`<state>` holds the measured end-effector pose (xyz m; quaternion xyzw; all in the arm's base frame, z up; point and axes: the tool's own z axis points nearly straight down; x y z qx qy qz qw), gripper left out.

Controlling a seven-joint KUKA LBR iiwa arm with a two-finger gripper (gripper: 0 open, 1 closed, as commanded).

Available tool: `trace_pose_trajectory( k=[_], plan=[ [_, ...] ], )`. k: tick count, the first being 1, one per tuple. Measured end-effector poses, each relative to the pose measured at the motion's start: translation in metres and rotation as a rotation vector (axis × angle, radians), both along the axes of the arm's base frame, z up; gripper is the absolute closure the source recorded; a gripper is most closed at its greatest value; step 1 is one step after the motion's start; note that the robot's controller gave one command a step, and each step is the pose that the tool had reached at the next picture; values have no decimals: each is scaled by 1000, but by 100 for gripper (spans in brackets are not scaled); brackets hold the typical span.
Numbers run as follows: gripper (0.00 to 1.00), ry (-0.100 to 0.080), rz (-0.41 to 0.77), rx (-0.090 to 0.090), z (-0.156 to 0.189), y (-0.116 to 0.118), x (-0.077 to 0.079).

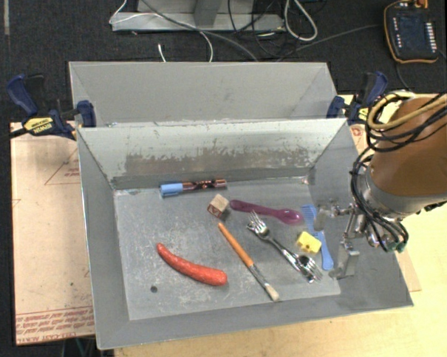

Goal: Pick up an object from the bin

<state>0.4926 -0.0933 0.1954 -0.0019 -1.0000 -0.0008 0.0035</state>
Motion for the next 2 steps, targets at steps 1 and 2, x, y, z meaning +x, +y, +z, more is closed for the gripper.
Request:
trace_pose_trajectory(
  k=[1, 2],
  plan=[
    [0, -9, 3, -1, 4, 1, 2],
    [0, -9, -191, 0, -121, 2, 43]
  ],
)
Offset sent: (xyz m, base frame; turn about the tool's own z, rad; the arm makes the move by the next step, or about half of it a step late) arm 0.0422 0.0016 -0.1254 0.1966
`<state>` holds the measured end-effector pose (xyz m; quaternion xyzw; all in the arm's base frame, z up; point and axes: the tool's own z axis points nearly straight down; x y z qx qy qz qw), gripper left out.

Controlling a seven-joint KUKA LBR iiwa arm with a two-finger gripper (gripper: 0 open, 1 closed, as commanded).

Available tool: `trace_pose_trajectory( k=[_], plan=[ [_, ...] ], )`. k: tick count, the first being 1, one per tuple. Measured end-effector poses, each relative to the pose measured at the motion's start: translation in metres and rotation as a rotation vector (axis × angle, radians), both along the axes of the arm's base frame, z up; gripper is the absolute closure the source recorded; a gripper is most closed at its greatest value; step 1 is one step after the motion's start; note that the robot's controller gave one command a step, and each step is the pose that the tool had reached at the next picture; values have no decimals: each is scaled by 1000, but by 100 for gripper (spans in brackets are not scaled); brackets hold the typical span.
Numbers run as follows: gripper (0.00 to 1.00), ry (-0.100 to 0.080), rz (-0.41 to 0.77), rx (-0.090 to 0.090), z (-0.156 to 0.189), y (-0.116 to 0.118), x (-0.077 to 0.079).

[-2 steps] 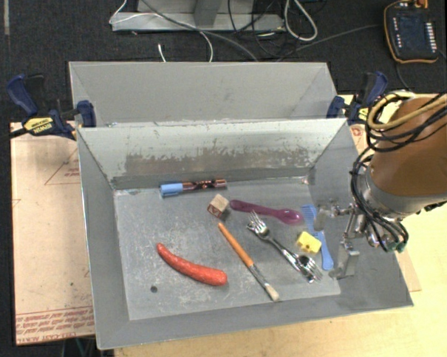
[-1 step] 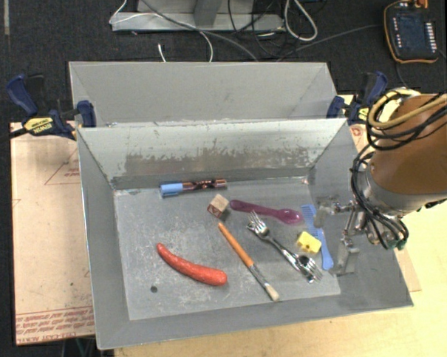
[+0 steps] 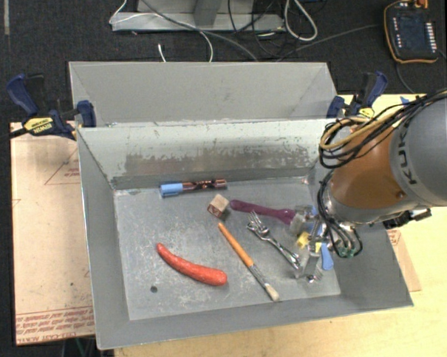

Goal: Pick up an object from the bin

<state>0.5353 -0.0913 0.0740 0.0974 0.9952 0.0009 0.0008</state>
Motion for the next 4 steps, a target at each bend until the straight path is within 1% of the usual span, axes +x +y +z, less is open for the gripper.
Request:
trace_pose_trajectory(
  k=[1, 2, 3, 4],
  plan=[
    [0, -12, 69, -3, 59, 24, 10],
    [0, 9, -20, 1, 25, 27, 17],
    [0, -10, -111, 0, -4, 24, 10],
    [100, 1, -160, 2, -4, 39, -2]
  ],
)
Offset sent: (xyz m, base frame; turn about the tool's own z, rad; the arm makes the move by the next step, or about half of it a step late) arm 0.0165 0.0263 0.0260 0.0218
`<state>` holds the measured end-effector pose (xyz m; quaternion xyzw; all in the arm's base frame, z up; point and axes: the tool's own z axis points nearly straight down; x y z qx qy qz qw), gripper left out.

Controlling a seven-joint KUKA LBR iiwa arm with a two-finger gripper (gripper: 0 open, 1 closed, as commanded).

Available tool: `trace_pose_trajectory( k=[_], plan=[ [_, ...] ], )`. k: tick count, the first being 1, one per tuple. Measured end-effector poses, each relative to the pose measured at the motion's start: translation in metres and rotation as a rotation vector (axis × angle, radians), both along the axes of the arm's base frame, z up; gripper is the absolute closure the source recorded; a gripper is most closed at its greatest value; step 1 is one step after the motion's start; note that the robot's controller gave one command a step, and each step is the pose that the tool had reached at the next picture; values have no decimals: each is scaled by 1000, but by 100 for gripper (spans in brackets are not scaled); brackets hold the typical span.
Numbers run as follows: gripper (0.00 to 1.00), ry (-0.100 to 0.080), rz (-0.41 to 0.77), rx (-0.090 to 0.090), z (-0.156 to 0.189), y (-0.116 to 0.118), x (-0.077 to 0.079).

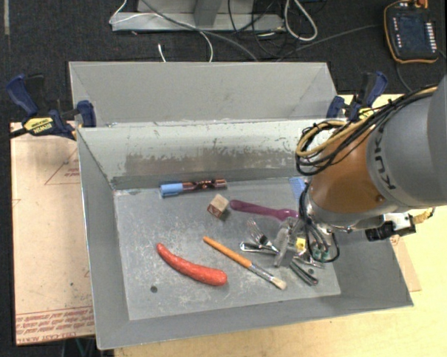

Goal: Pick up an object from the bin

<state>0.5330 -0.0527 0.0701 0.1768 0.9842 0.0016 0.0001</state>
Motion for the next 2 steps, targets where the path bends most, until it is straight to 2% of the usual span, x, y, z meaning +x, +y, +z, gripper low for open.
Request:
trace_pose_trajectory(
  k=[2],
  plan=[
    [100, -1, 1, 0, 2, 0, 0]
  ],
)
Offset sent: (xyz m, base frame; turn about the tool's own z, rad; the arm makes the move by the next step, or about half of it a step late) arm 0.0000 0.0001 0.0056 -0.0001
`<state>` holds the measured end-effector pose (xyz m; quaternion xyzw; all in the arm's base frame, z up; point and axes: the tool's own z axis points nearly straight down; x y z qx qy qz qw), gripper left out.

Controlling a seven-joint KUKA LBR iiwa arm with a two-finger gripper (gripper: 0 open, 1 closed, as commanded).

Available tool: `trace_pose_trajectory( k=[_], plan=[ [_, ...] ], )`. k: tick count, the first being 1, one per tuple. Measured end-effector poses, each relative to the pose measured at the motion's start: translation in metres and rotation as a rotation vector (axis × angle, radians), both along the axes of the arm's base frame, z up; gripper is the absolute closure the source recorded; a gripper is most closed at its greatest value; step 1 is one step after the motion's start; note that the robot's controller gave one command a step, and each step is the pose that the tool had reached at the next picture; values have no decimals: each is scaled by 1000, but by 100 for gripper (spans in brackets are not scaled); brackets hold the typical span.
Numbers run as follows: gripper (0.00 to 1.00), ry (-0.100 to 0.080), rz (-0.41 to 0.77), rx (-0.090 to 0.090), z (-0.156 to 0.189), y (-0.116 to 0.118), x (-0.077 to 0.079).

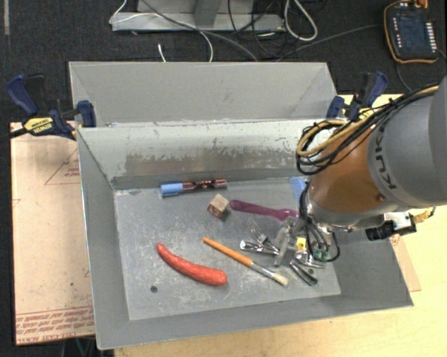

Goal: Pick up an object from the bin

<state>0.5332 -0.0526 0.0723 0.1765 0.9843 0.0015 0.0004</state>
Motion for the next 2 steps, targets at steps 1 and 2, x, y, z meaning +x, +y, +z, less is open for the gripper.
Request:
trace_pose_trajectory(
  k=[1, 2],
  plan=[
    [100, 10, 1, 2, 26, 0, -3],
    [100, 1, 1, 1, 61, 0, 0]
  ],
)
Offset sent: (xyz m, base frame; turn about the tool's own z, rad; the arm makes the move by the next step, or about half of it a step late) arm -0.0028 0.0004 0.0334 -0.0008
